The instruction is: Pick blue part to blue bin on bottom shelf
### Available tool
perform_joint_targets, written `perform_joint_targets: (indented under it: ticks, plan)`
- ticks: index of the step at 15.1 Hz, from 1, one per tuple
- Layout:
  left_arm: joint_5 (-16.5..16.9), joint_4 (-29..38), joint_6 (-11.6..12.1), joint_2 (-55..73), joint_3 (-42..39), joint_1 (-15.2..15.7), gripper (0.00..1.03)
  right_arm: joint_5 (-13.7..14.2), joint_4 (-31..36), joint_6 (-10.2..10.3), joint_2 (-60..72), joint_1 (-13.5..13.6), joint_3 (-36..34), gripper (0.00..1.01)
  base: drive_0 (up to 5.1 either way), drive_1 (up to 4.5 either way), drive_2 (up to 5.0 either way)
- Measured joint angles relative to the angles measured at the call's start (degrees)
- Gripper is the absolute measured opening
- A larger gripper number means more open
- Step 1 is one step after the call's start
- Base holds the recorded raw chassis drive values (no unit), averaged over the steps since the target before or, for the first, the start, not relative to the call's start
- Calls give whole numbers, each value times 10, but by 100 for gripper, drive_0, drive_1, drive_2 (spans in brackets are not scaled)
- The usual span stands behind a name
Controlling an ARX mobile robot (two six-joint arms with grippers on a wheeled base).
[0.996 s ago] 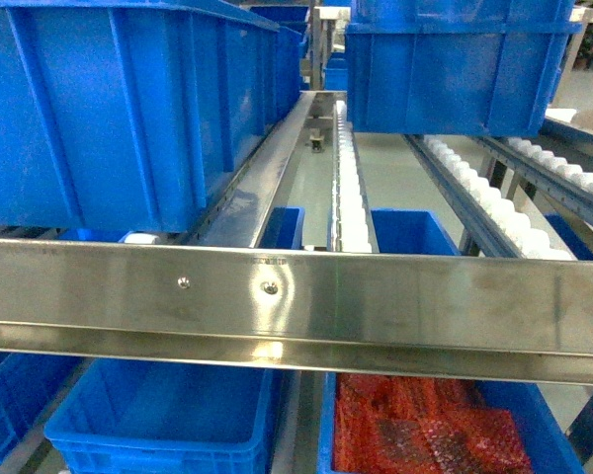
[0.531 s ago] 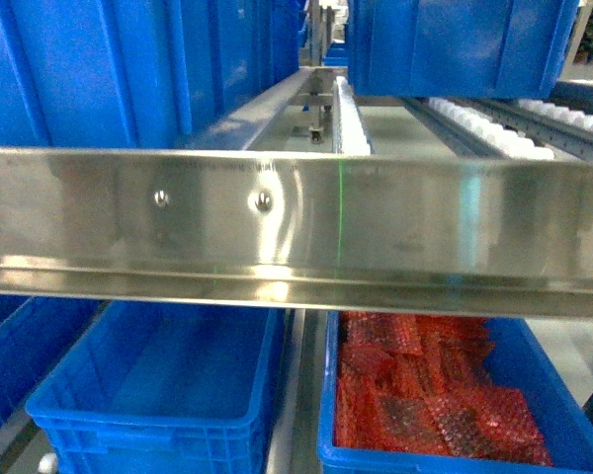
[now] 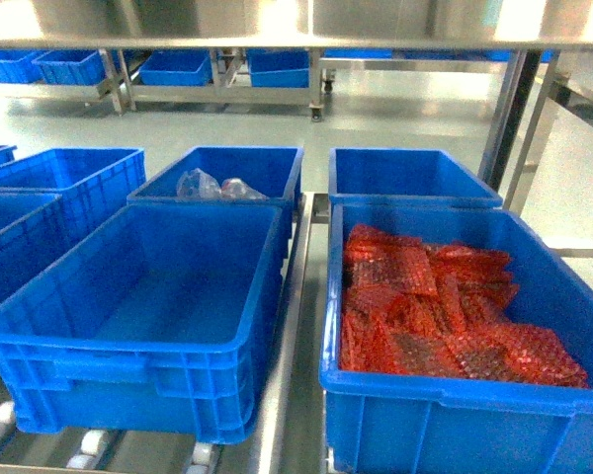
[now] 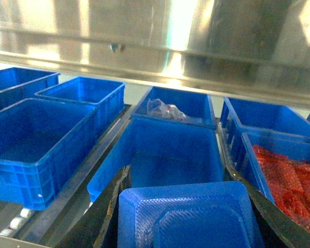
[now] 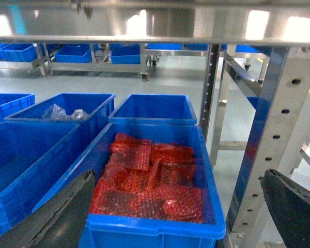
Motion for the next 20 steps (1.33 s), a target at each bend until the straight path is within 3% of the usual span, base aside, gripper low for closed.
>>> perform_joint_targets:
  ticks: [20]
  plan:
    - [0, 1, 0, -1, -2, 0, 44, 0, 0, 0, 0, 0, 0, 98, 0, 0, 0]
